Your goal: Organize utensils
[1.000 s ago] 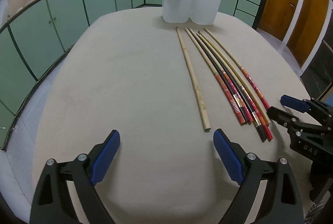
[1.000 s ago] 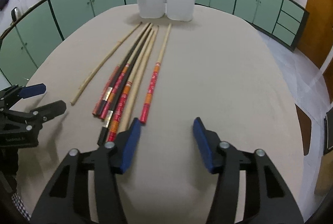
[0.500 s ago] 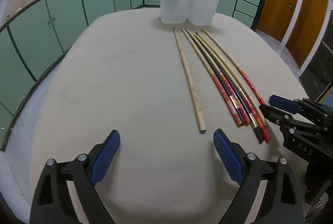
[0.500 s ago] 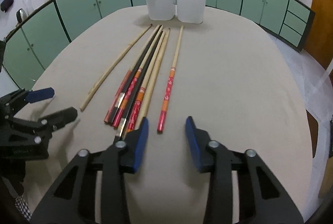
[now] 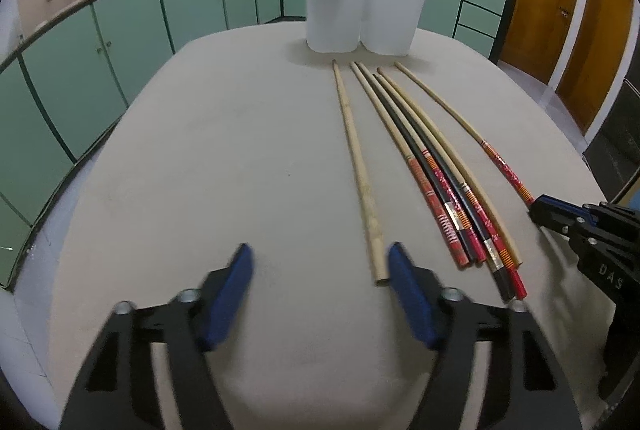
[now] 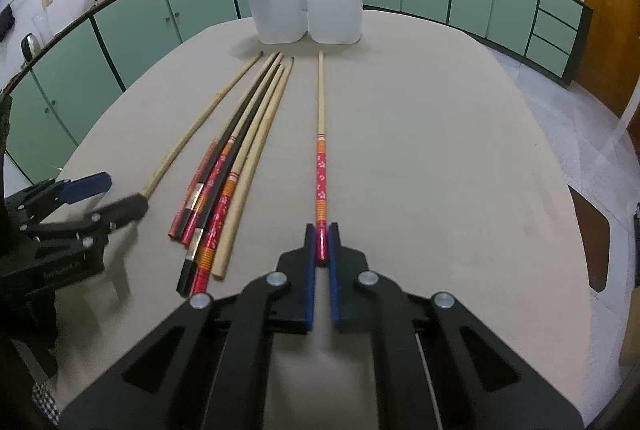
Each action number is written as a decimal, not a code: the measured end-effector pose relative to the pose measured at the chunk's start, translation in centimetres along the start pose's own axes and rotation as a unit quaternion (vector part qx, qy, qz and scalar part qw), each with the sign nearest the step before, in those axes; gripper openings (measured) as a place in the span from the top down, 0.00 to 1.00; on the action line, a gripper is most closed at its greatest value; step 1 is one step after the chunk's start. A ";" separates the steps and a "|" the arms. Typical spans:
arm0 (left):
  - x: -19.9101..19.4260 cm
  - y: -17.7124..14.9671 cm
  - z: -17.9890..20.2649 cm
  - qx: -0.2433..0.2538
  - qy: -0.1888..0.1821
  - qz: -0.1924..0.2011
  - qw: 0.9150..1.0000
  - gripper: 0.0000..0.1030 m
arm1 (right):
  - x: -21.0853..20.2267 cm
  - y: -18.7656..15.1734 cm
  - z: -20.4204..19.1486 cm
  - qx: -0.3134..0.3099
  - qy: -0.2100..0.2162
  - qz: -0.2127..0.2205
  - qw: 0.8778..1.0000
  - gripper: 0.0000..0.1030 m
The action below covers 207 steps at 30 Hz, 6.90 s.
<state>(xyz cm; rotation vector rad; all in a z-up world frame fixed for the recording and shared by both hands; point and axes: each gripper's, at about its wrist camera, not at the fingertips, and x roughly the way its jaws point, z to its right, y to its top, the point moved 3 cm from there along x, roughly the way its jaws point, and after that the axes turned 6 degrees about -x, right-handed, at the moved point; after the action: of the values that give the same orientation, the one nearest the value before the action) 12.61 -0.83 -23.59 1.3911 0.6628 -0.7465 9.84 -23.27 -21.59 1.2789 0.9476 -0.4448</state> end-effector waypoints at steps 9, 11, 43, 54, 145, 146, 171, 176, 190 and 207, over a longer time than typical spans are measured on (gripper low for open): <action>-0.4 -0.5 1.5 0.021 0.017 0.011 1.000 0.93 | 0.0 0.0 0.1 0.013 0.003 0.000 1.000 0.95; -0.5 -0.5 1.6 0.018 0.012 0.010 1.000 0.93 | -0.1 0.0 0.2 0.014 0.004 -0.001 1.000 0.95; -12.8 15.5 0.7 0.025 -0.051 0.172 0.983 0.94 | -12.8 17.3 2.8 -0.053 0.023 0.124 0.991 0.95; -13.6 20.1 0.9 0.024 -0.077 0.185 0.979 0.94 | -14.7 24.1 4.6 -0.060 0.045 0.142 0.987 0.95; -4.2 0.7 -3.9 0.006 0.018 0.021 1.000 0.18 | -0.7 -1.1 -3.9 -0.031 -0.009 -0.020 0.999 0.27; -4.2 0.7 -3.9 0.006 0.018 0.020 1.000 0.18 | -0.7 -1.0 -4.1 -0.033 -0.006 -0.020 0.999 0.27; -1.2 -1.4 2.2 0.050 -0.030 -0.037 0.998 0.18 | -1.3 -1.3 -1.1 0.002 0.006 0.004 1.000 0.94; -0.3 -1.2 4.4 0.057 -0.033 -0.035 0.997 0.18 | -1.4 -1.6 0.1 0.014 0.006 0.005 1.000 0.94; -0.2 -0.7 2.4 0.024 -0.023 -0.037 0.999 0.20 | -1.4 -1.8 0.8 0.025 0.011 0.009 1.000 0.94; -0.3 -0.4 0.3 0.008 0.004 -0.029 1.000 0.20 | -1.4 -1.6 0.8 0.022 0.008 0.007 1.000 0.94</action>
<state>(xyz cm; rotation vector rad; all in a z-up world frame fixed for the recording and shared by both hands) 12.05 -1.07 -23.57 1.3950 0.7068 -0.7933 8.13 -24.77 -21.51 1.3299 0.9464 -0.4482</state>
